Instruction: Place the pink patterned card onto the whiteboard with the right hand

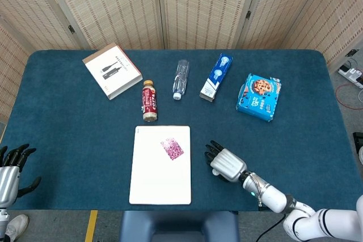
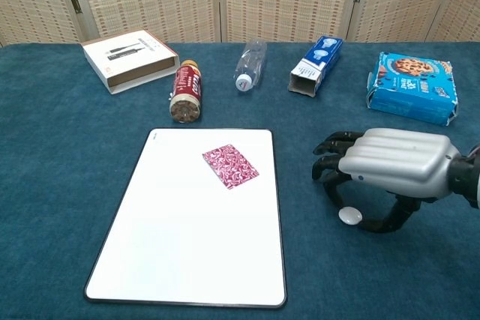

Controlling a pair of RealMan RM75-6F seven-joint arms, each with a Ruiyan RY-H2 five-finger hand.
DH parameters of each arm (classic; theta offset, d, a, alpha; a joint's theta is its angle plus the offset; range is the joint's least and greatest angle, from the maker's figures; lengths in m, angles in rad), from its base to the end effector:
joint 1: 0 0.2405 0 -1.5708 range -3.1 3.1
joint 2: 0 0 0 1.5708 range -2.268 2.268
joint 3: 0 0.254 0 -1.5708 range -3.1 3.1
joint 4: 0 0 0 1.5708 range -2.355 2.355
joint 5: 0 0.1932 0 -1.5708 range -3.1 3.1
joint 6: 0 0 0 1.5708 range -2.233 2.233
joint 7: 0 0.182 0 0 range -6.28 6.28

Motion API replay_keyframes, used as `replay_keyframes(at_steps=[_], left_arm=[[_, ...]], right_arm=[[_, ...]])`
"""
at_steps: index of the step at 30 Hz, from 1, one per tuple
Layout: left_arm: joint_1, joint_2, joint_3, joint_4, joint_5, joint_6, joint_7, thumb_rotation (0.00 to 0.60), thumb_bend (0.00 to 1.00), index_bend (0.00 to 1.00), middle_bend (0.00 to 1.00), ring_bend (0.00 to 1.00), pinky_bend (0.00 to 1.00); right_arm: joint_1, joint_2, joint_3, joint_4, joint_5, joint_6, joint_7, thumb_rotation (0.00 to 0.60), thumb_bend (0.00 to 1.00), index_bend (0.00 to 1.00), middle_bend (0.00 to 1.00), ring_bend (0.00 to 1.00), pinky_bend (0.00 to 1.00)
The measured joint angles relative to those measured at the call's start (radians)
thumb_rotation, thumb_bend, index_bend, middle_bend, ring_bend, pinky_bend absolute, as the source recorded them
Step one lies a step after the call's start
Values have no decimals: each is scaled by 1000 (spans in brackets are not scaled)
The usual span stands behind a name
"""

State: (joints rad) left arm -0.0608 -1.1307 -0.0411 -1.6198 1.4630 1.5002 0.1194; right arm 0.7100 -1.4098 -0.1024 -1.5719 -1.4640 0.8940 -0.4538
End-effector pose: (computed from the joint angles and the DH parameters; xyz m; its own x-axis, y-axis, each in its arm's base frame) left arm -0.3111 0.2081 0.1725 0.4828 0.0122 0.8757 0.8744 0.0482 -0.4828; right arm -0.1691 -0.2890 -0.0323 0.7980 -0.2041 0.5671 -0.5145 -0.7206 0.4647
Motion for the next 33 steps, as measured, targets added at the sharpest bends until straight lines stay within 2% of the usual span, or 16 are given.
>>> replay_keyframes(at_steps=[5,11,21,27,33], left_arm=[[0,1,1,-2,1,0,2,600,288,223,176,185,0],[0,4,0,-9,4,2,8,600,288,221,176,186,0],[7,20,-3,-19,5,18,10,600,287,219,176,186,0],[11,21,-1,-15,1,17,6,600,287,218,176,186,0],[15,20,-1,-8,-4,18,0,600,287,218,176,186,0]], right_arm=[[1,12,25,-20,-13,17,3,545,378,482,224,57,0],[38,7,87,-34,-1,0,-15,547,378,482,223,56,0],[195,-116,225,37,157,-143,-128,548,378,482,223,54,0],[276,-195,266,119,254,-195,-197,546,378,482,220,55,0],[337,-250,272,171,330,-221,-257,547,379,477,208,51,0]])
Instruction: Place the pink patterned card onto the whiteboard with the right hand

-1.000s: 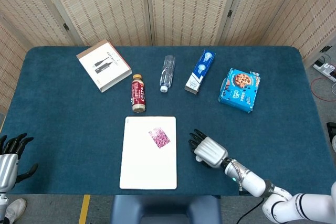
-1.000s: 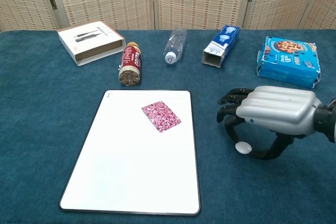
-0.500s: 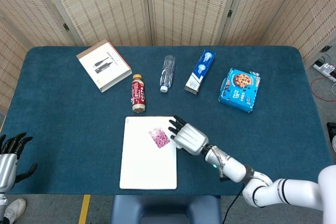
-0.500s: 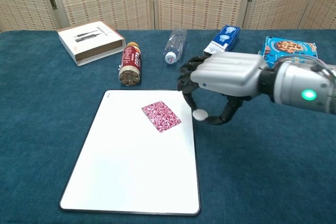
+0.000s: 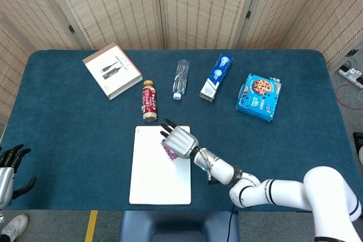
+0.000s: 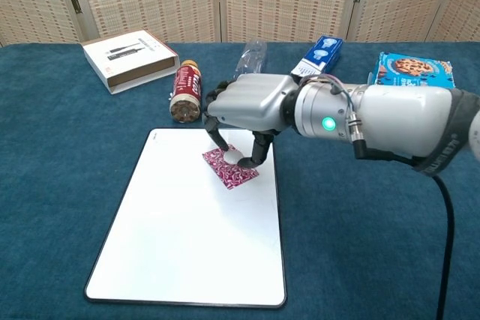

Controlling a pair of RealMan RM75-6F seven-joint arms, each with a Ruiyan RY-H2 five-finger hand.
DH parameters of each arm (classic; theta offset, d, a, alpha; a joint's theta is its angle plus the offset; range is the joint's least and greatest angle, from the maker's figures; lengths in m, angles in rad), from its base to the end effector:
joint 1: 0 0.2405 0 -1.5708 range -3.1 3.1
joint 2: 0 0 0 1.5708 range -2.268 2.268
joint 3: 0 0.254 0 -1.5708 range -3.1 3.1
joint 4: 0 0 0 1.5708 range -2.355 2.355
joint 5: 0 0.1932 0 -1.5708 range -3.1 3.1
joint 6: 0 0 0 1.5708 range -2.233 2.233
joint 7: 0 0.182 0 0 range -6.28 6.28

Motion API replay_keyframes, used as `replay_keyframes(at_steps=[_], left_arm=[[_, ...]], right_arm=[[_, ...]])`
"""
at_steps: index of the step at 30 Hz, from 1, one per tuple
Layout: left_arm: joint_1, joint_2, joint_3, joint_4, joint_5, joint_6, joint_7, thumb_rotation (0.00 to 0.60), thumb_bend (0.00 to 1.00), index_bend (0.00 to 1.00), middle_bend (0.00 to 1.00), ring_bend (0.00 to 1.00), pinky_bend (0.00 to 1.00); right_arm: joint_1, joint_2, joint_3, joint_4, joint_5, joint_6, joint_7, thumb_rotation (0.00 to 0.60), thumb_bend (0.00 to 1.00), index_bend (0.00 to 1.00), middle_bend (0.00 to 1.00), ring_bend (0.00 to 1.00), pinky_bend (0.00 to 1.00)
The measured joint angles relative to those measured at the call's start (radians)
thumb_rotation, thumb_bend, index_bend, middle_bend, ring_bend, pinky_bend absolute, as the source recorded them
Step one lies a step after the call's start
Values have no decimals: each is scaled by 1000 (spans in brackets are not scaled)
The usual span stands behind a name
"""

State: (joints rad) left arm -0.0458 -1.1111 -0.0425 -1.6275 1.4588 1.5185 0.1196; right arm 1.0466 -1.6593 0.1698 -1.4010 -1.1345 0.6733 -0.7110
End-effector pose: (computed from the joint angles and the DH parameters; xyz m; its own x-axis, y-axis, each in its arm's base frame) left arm -0.3133 0.2037 0.1817 0.4939 -0.0001 0.8695 0.8675 0.0677 -0.4928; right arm -0.0302 -0.3637 -0.0905 0.8173 -0.0489 0.5742 -0.3940 -0.7745 0.4949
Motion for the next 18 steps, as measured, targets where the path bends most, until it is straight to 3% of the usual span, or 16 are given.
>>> replay_keyframes(at_steps=[8,15,18], left_arm=[[0,-5,0,12,-6,-7,-6,600,287,219,176,186,0],[-4,-9,-1,13,-2,-11,-4,600,287,218,176,186,0],[-6,-8,-2,11,-2,-13,-3,600,287,219,176,186,0]], right_arm=[[32,-27,-22,27,74,9,-51,545,378,409,177,36,0],[47,-20,-40,23,115,29,-61,546,378,150,137,13,0],[47,-9,-41,9,114,41,-50,546,379,99,130,14,0]])
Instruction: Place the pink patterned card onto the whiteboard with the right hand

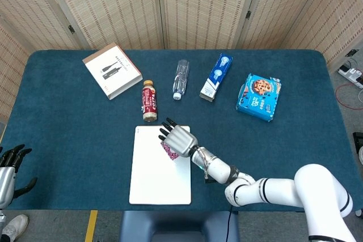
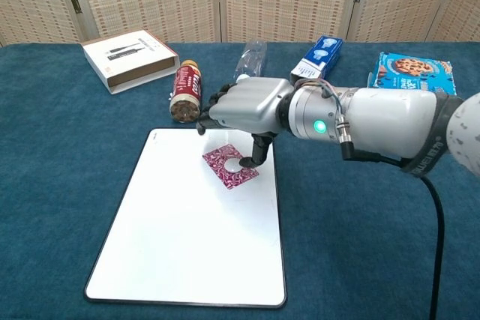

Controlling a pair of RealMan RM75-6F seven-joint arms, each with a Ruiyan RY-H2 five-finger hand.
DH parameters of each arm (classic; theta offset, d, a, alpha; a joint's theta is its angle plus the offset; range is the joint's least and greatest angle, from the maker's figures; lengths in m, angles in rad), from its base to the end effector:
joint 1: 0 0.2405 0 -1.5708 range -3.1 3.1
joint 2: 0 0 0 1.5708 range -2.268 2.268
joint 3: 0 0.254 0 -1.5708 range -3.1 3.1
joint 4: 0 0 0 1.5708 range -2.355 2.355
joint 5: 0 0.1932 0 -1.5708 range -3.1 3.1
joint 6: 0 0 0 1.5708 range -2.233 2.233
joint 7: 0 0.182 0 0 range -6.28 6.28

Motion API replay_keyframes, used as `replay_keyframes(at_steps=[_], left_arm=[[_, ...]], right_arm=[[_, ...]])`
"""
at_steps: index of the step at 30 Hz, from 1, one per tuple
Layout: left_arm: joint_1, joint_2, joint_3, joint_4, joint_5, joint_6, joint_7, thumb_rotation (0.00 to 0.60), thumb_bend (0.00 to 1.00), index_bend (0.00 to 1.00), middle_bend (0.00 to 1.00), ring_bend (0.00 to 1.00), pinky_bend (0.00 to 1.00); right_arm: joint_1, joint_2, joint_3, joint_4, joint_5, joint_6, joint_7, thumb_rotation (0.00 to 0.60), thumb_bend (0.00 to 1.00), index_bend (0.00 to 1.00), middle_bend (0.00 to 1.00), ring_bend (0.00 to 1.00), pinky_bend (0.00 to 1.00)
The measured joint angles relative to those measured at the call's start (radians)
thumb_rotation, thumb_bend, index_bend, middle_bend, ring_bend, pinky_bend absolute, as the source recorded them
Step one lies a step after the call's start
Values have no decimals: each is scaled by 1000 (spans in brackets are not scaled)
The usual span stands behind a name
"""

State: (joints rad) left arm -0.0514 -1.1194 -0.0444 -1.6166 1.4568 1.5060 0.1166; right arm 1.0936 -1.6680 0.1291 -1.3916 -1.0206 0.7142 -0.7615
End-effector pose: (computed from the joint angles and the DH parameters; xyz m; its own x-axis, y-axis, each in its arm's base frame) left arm -0.3147 0.2058 0.1785 0.4926 0.0076 0.8702 0.8682 0.0640 -0.4921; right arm -0.0323 -0.3700 -0.0930 0.8329 -0.0591 0.5503 -0.4012 -0.7494 0.5268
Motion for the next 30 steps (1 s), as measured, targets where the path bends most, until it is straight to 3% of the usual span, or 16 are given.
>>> replay_keyframes(at_steps=[8,18,24,30], left_arm=[[-11,-2,-8,5,-7,-14,-3,600,287,219,176,186,0],[-38,-24,-37,-2,-8,-13,24,600,287,219,176,176,0],[-53,-39,-52,-24,-9,-7,60,600,287,219,176,169,0],[-70,-46,-58,-56,-6,-14,96,600,288,219,176,169,0]], right_arm=[[-74,130,-16,-138,-37,121,48,546,378,85,113,16,0],[-361,408,-123,-367,-201,487,179,544,378,85,102,4,0],[-581,498,-192,-380,-301,715,362,541,379,85,94,5,0],[-756,507,-232,-322,-355,861,501,543,378,86,93,5,0]])
